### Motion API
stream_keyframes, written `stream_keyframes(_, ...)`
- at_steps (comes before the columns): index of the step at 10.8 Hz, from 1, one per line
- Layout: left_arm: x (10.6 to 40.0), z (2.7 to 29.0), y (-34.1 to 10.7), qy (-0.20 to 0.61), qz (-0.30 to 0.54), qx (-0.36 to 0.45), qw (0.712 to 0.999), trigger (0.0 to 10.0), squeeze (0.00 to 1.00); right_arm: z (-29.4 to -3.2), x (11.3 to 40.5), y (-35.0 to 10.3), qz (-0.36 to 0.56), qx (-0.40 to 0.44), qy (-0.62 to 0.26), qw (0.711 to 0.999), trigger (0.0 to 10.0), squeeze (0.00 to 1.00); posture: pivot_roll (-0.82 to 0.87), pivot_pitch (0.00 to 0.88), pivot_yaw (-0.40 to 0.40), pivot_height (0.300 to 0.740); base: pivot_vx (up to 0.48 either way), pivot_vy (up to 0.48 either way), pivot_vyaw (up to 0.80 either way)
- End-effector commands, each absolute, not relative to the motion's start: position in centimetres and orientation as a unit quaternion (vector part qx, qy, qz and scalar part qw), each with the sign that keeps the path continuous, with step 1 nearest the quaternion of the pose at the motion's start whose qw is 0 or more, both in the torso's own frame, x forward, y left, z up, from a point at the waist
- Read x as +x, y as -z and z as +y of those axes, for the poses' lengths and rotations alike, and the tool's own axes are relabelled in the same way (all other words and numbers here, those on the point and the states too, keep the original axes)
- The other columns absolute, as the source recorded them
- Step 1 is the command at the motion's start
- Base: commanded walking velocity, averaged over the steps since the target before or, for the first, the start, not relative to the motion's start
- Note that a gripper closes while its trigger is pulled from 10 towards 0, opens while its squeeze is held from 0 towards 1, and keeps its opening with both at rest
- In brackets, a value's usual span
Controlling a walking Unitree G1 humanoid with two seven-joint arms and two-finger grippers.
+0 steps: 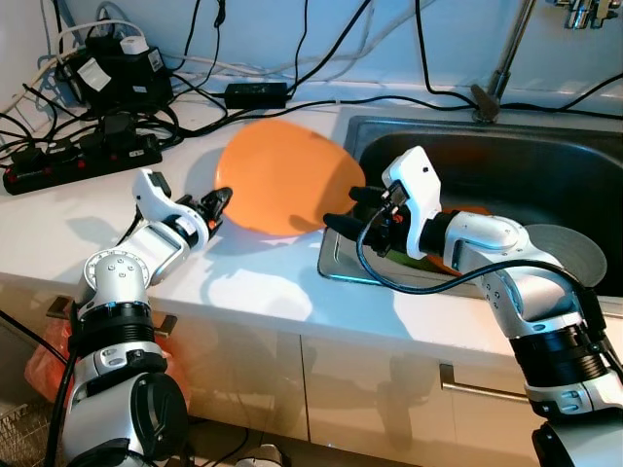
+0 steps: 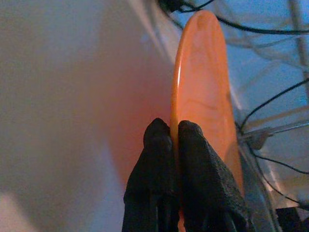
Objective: Kitchen organization
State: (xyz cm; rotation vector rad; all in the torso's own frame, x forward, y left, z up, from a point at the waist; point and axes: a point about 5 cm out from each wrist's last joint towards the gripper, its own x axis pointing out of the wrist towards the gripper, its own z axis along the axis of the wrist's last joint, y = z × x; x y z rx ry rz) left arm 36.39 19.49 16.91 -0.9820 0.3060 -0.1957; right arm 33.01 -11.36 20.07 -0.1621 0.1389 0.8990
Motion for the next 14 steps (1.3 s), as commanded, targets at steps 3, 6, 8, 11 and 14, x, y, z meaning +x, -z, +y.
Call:
stream_keyframes(3,36.6,19.3,-19.2,0.136,0.066,-0.474,0.868,0.0,0.00,-12.8,35.0,-21.4,0.025,-0.027,-0.333,0.942,10.0,0.00,0.20,0.021,0.078,0.740,0.000,0.000,0.00)
stream_keyframes(6,36.4,18.4,-20.7,0.190,0.031,-0.485,0.853,0.0,0.00,-14.1,36.8,-22.8,-0.024,0.048,-0.217,0.975,10.0,0.00,0.20,0.022,0.077,0.740,0.000,0.000,0.00)
stream_keyframes(8,36.4,18.1,-21.0,0.198,0.028,-0.486,0.851,0.0,0.00,-14.0,37.2,-22.6,-0.020,0.080,-0.199,0.977,10.0,0.00,0.20,0.023,0.076,0.740,0.000,0.000,0.00)
stream_keyframes(11,36.2,17.9,-21.3,0.210,0.014,-0.494,0.843,0.0,0.00,-13.9,37.5,-22.7,-0.022,0.110,-0.193,0.975,10.0,0.00,0.20,0.024,0.074,0.740,0.000,0.000,0.00)
stream_keyframes(14,36.1,17.2,-22.2,0.236,0.002,-0.501,0.832,0.0,0.00,-13.2,37.5,-22.9,-0.021,0.148,-0.215,0.965,10.0,0.00,0.20,0.024,0.074,0.740,0.000,0.000,0.00)
